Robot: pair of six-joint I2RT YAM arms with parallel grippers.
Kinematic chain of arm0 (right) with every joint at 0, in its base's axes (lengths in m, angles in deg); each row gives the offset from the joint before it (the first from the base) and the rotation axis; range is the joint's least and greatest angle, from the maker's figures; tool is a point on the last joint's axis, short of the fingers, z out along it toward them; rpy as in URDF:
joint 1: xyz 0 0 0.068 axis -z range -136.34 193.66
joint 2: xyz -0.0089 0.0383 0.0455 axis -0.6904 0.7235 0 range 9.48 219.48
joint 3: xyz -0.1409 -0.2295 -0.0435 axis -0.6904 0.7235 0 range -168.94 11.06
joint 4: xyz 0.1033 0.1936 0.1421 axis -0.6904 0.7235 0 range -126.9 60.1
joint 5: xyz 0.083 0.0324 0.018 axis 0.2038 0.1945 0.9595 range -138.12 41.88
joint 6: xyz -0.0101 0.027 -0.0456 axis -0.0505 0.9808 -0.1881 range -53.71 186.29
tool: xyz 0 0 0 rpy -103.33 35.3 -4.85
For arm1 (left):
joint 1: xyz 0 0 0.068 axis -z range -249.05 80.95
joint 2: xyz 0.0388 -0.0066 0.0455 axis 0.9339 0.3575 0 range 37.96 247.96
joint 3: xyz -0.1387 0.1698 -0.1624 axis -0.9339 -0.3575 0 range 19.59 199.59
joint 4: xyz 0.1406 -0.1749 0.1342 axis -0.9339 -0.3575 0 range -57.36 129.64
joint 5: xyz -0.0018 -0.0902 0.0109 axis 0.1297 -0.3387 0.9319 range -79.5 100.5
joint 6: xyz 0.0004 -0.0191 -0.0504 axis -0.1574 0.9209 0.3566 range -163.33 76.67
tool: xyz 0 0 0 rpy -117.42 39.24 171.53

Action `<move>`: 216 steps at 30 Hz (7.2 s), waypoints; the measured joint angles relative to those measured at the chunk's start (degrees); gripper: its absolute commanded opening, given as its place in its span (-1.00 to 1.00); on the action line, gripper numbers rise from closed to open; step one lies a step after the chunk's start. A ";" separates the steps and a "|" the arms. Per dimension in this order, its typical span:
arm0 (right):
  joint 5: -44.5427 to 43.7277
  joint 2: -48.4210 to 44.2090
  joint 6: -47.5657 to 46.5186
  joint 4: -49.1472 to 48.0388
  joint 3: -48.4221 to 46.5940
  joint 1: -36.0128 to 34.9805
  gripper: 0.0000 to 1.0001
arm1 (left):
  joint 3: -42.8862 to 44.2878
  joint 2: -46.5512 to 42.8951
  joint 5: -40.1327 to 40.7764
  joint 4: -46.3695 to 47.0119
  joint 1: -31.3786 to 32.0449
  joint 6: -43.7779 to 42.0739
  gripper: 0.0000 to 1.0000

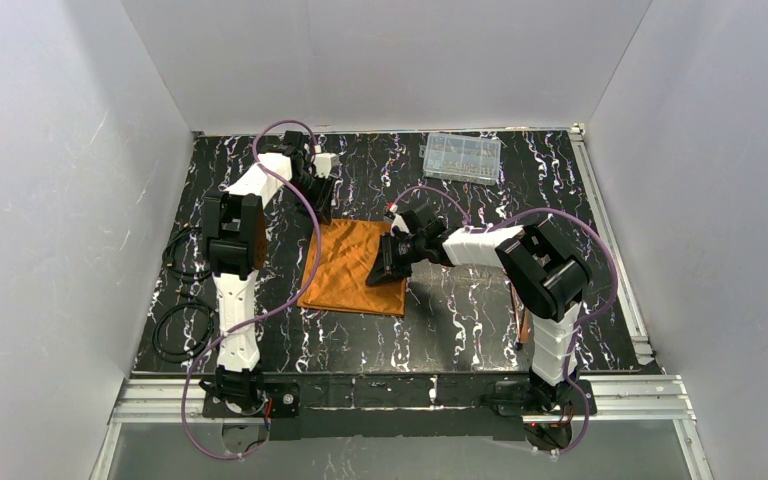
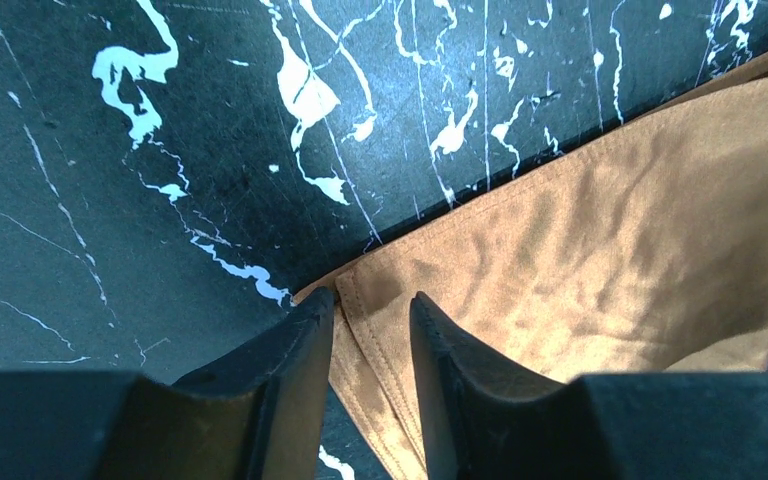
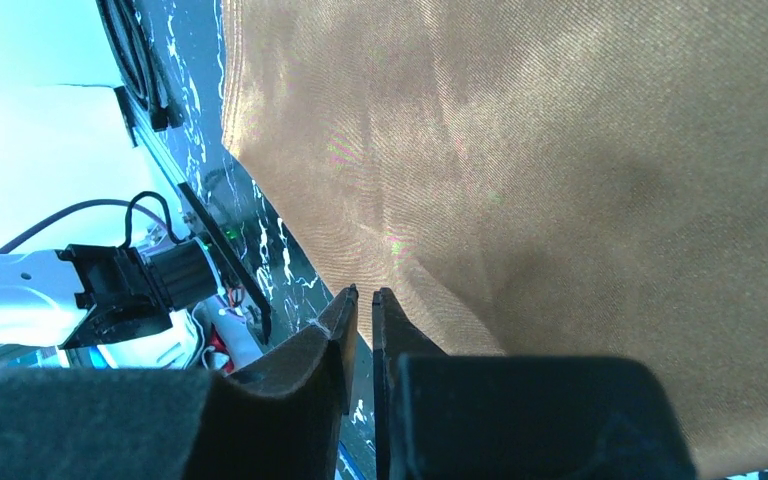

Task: Fold the napkin into a case and place the utensils inside
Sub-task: Pick up the top corner of the square folded napkin from the center of the board, then fold the top corner of the square-folded napkin at the center of the board.

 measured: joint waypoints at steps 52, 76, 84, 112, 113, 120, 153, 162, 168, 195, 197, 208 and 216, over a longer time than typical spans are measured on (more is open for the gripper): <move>1.79 3.63 0.70 -3.26 1.03 -1.88 -0.78 | -2.36 -1.84 1.70 5.25 0.28 2.01 -0.15; 2.75 4.15 1.27 -4.07 1.14 -2.14 -0.82 | -2.49 -0.87 -0.39 5.14 1.31 1.68 -1.00; 2.91 4.35 1.51 -4.33 1.11 -2.14 -0.87 | -4.33 -2.82 -0.37 5.51 1.31 1.88 -1.00; 2.86 4.35 3.48 -7.37 1.16 -2.12 -0.48 | -13.35 -20.65 -8.92 3.39 3.08 7.32 -1.00; 2.97 4.31 4.11 -8.57 1.38 -2.08 -0.34 | -13.49 -20.96 -9.31 3.15 3.28 8.04 -1.00; 3.50 -2.75 7.67 -12.04 6.73 0.48 0.14 | -19.50 -21.66 -10.32 2.84 5.09 11.82 -1.00; -9.31 -8.83 35.41 -28.68 18.10 3.96 0.17 | -29.07 -29.20 -9.27 8.48 13.33 15.54 -1.00; -12.61 -7.30 37.31 -25.73 15.30 2.60 0.12 | -29.11 -29.24 -10.25 8.66 13.46 15.72 -1.00; -13.77 -5.01 39.12 -25.75 15.17 1.77 -0.05 | -29.73 -29.88 -10.40 8.83 13.70 15.72 -1.00; -12.09 -4.90 37.40 -25.11 15.02 0.48 -0.97 | -30.45 -35.34 -10.51 4.87 15.08 13.38 0.17; -11.78 -5.68 34.34 -21.31 15.28 0.48 -0.97 | -30.45 -37.18 -9.66 4.74 14.43 12.87 0.16; -10.34 -7.89 22.34 -7.69 14.67 0.48 -0.97 | -33.20 -38.62 -6.38 3.28 11.41 4.31 0.04; -9.64 -7.89 17.68 -3.04 11.45 0.50 -0.97 | -38.45 -38.62 -5.40 1.92 11.43 -2.64 -0.08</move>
